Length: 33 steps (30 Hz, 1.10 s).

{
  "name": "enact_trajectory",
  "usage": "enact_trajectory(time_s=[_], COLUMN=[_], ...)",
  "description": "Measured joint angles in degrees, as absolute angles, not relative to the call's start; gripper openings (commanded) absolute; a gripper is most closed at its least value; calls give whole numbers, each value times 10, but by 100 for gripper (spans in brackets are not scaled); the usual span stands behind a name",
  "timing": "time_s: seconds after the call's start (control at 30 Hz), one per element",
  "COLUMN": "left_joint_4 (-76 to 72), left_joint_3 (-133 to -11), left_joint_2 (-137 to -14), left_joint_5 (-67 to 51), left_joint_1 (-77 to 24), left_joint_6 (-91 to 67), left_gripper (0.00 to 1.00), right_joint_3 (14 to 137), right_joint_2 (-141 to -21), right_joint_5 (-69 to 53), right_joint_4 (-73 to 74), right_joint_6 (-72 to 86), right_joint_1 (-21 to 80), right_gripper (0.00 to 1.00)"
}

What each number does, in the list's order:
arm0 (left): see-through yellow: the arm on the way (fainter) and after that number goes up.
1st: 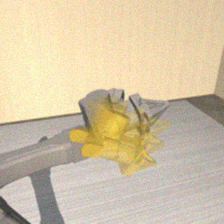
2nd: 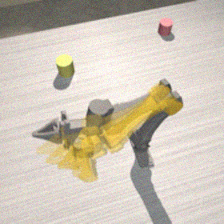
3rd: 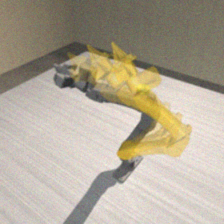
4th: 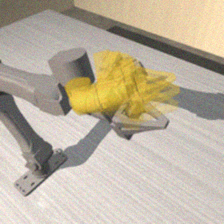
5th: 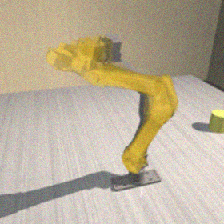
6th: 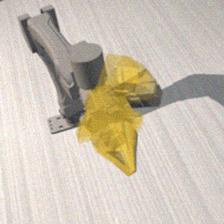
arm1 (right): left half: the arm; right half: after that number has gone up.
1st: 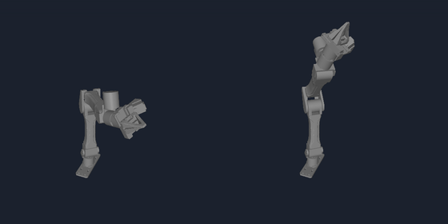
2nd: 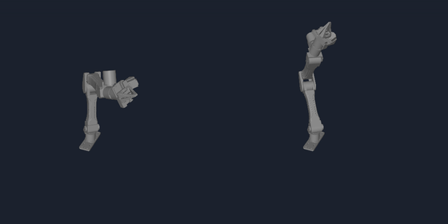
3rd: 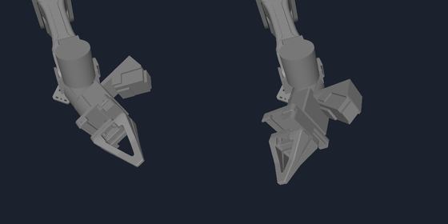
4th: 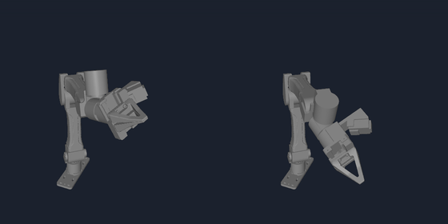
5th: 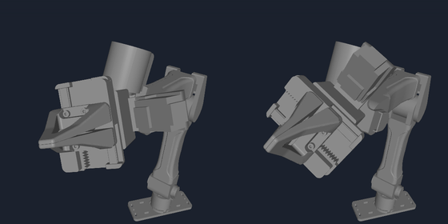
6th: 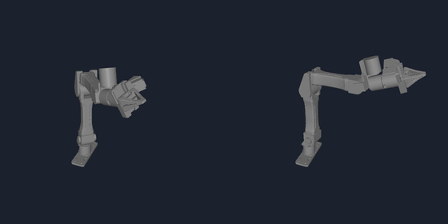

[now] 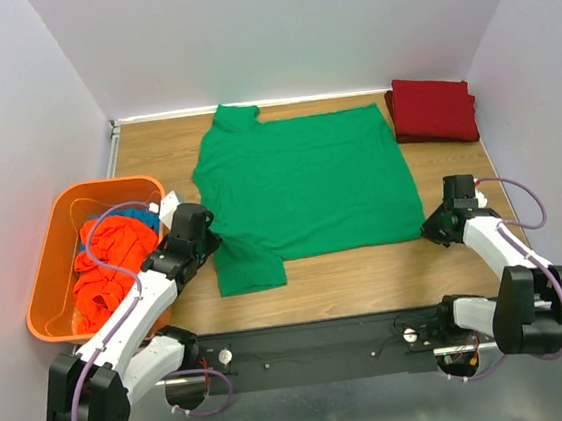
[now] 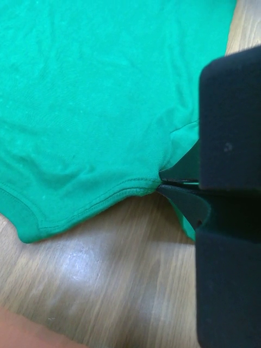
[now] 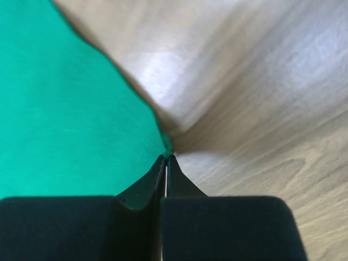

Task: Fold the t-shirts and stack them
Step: Fold the tshirt

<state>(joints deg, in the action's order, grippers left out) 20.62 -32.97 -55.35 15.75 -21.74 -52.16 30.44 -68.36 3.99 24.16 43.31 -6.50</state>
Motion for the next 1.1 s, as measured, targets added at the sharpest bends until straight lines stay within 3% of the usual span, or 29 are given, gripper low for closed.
enact_trajectory(time_s=[0.37, 0.67, 1.1], left_joint_4=[235, 247, 186], left_joint_3=[-327, -313, -445], left_joint_2=[-510, -482, -735], left_joint_5=[147, 143, 145], left_joint_1=[-217, -217, -214], left_joint_6=[-548, -573, -529], left_gripper=[0, 0, 0], right_joint_3=[355, 371, 505], right_joint_2=[-590, -623, -808], right_joint_5=[24, -3, -63], right_joint_4=[253, 262, 204], right_joint_6=[391, 381, 370], right_joint_1=[-65, -65, -65], right_gripper=[1, 1, 1])
